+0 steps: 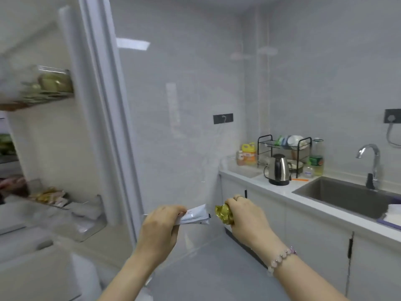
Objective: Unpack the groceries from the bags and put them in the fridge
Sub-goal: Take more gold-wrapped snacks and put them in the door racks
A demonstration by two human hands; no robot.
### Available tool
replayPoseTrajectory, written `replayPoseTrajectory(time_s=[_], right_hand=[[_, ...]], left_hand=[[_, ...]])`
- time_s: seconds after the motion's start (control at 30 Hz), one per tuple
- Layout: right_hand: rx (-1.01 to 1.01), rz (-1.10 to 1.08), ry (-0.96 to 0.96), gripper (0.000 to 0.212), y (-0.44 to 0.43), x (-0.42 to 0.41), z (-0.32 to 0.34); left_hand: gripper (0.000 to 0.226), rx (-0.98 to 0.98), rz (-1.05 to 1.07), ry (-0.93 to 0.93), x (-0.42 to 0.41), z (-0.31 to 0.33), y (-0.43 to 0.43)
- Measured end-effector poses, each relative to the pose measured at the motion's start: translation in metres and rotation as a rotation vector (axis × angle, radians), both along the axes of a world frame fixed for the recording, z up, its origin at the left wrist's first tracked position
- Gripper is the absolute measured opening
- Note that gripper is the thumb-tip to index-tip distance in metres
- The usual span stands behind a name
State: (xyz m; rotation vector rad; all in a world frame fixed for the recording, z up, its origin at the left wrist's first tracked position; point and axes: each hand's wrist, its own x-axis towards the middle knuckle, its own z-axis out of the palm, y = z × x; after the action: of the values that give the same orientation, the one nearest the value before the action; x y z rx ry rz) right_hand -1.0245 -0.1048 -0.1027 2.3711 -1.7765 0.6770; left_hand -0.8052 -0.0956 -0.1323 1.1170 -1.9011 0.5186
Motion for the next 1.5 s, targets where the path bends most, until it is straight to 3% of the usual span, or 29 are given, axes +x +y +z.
replayPoseTrajectory(time_s=[0.37, 0.53, 0.7, 0.87, 1.2, 1.5], right_hand=[[-0.144, 0.364, -0.094, 0.024, 0.023, 0.239, 0.047], [-0.254, 0.357, -0.093, 0.026, 0.026, 0.288, 0.070], [-0.319, 0.295, -0.028, 0.031, 0.018, 0.311, 0.092], [-0.366, 0.225, -0.009, 0.031, 0.013, 0.314, 0.113], [-0.380, 0.291, 0.006, 0.034, 0.004, 0.332, 0.140], [-0.336, 0.325, -0.022, 0.035, -0.007, 0.342, 0.133]], left_hand=[[0.048, -0.001, 0.352, -0.020, 0.212, 0.044, 0.057], [0.040, 0.048, 0.334, 0.093, 0.260, 0.061, 0.057], [0.034, 0.109, 0.344, 0.043, 0.291, 0.096, 0.042], [0.031, 0.351, 0.263, 0.149, 0.299, 0.125, 0.014], [0.033, 0.887, 0.312, -0.174, 0.265, 0.119, -0.047], [0.045, 1.124, 0.326, -0.271, 0.262, 0.117, -0.065]])
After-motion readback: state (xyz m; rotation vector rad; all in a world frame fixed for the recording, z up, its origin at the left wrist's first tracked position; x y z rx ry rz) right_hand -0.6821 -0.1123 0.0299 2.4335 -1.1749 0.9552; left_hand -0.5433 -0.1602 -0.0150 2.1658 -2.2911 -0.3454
